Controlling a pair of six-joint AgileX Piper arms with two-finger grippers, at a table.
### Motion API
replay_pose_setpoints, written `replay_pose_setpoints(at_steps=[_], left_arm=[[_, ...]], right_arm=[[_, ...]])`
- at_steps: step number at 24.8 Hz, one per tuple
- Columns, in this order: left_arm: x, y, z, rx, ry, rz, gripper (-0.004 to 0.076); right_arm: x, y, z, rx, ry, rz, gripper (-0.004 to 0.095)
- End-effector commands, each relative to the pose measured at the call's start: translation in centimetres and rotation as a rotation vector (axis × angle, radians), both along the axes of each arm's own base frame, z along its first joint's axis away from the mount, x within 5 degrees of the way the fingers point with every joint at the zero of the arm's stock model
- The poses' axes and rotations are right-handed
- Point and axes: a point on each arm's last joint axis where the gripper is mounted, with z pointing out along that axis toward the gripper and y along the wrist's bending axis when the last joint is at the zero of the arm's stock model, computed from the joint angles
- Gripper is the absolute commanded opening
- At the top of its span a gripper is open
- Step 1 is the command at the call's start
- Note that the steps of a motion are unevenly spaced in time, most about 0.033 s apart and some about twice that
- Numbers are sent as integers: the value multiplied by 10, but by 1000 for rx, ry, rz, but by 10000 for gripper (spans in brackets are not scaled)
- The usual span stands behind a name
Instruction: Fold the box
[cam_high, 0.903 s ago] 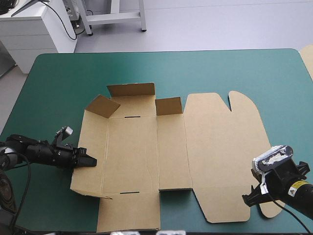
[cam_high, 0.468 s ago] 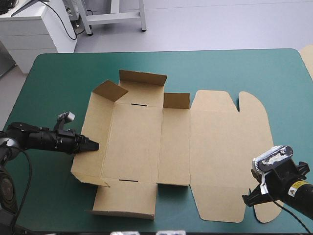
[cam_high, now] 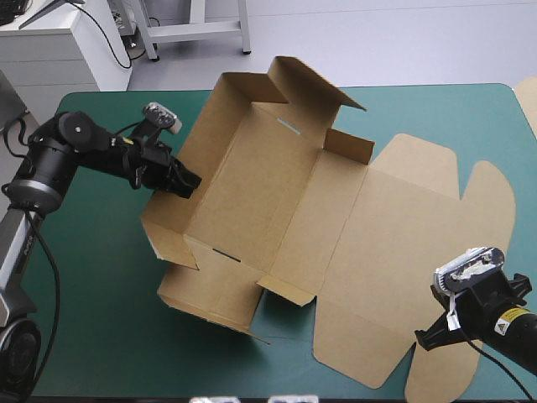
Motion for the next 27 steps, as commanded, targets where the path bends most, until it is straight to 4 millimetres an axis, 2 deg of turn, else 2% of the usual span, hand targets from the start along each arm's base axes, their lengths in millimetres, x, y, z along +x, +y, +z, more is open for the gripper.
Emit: replay_pose_setpoints(at_steps=[1, 5, 8, 11, 15, 18, 22, 27], left_arm=[[-16, -26, 53, 73, -202, -82, -8], [-20, -53, 67, 197, -352, -137, -8], [-20, -74, 61, 294, -422, -196, -8], [-26, -113, 54, 391, -564, -323, -8], [-35, -146, 48, 526, -715, -412, -8], [-43, -156, 42, 608, -754, -446, -8], [-47, -166, 35, 693, -839, -406, -8], [-47, -181, 25, 773, -1064, -351, -8]], right_arm=[[5, 0, 14, 28, -109, -17, -16], [5, 0, 22, 37, -141, -20, -15], [4, 0, 32, 55, -175, -30, -16], [2, -1, 49, 91, -232, -49, -16], [0, -7, 60, 93, -265, -115, -16], [0, -10, 66, 100, -289, -161, -16], [-1, -11, 72, 112, -309, -176, -15], [0, -11, 75, 131, -344, -181, -15]])
